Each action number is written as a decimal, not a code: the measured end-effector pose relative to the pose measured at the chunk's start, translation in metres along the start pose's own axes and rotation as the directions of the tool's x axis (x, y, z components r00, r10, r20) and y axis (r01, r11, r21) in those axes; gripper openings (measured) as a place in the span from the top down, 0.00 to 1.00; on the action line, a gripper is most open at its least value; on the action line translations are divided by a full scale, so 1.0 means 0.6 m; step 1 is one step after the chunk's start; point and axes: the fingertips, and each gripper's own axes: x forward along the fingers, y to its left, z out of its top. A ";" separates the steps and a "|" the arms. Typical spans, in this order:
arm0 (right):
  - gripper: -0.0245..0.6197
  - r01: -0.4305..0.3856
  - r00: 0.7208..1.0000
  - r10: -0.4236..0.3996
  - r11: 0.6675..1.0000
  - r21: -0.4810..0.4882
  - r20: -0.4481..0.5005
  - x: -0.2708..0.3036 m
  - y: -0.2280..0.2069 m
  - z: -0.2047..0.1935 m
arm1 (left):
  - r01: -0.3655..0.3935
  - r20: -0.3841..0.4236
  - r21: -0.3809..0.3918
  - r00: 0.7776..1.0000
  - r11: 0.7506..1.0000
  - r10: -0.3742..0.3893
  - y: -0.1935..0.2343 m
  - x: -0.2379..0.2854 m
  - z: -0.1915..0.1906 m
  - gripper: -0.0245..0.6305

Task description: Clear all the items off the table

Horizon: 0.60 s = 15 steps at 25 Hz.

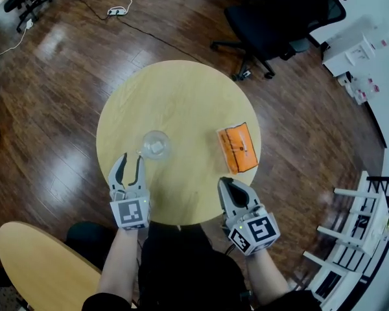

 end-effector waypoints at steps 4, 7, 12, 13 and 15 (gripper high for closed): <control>0.95 -0.052 0.997 0.053 0.999 -0.016 0.060 -0.014 -0.004 0.037 | 0.002 0.074 0.027 0.997 1.000 -0.004 -0.019 -0.046 0.073 0.74; 0.95 -0.089 0.989 0.093 0.995 -0.037 0.114 -0.040 -0.003 0.077 | -0.034 0.097 -0.031 0.995 0.999 0.036 -0.016 -0.099 0.118 0.75; 0.96 -0.214 0.926 0.219 0.976 -0.050 0.309 -0.097 0.022 0.161 | -0.137 0.165 -0.159 0.973 0.978 0.163 0.024 -0.216 0.190 0.79; 0.96 -0.240 0.905 0.245 0.969 -0.057 0.349 -0.103 0.033 0.176 | -0.164 0.183 -0.160 0.964 0.973 0.192 0.035 -0.239 0.204 0.79; 0.96 -0.290 0.872 0.296 0.954 -0.076 0.389 -0.106 0.059 0.195 | -0.221 0.212 -0.161 0.944 0.962 0.253 0.057 -0.287 0.227 0.81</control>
